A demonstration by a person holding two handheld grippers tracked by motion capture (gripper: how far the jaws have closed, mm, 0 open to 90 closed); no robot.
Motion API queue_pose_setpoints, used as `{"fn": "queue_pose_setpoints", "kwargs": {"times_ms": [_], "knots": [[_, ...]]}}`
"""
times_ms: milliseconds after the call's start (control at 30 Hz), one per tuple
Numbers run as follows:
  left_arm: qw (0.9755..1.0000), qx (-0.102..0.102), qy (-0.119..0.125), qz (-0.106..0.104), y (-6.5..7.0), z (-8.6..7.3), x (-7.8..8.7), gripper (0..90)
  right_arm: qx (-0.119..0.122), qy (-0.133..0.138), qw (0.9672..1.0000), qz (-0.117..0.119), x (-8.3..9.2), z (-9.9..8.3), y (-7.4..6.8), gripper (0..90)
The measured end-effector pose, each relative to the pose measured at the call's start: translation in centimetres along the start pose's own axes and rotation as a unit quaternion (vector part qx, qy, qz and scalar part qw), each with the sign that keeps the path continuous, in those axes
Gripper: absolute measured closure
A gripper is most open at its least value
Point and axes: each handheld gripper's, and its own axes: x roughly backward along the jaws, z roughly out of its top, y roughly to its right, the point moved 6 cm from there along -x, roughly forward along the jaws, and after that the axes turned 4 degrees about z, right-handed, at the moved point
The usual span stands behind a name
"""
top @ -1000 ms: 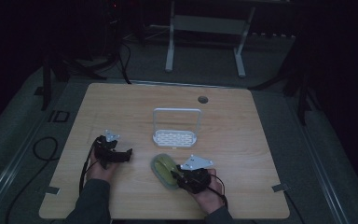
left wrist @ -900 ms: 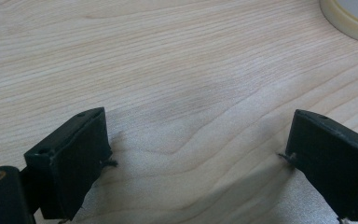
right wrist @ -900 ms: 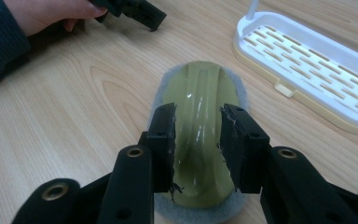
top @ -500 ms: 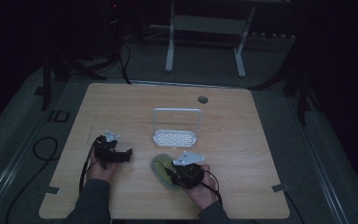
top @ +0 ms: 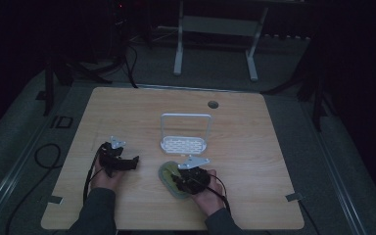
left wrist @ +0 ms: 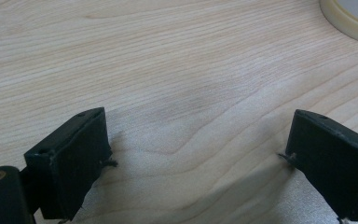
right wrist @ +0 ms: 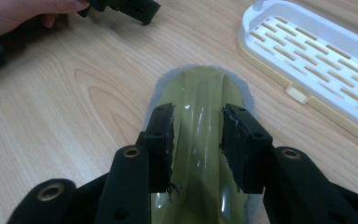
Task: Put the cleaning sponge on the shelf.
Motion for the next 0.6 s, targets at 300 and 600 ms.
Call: {"fn": "queue_pose_setpoints", "kwargs": {"times_ms": [300,600], "knots": [[1.0000,0.000,0.000,0.000,0.00,0.00,0.00,6.0,0.001,-0.013,0.9999,0.001,-0.47,0.36,0.28,65.6],[1.0000,0.000,0.000,0.000,0.00,0.00,0.00,6.0,0.002,-0.021,0.9998,0.000,-0.41,0.45,0.49,70.5]]}}
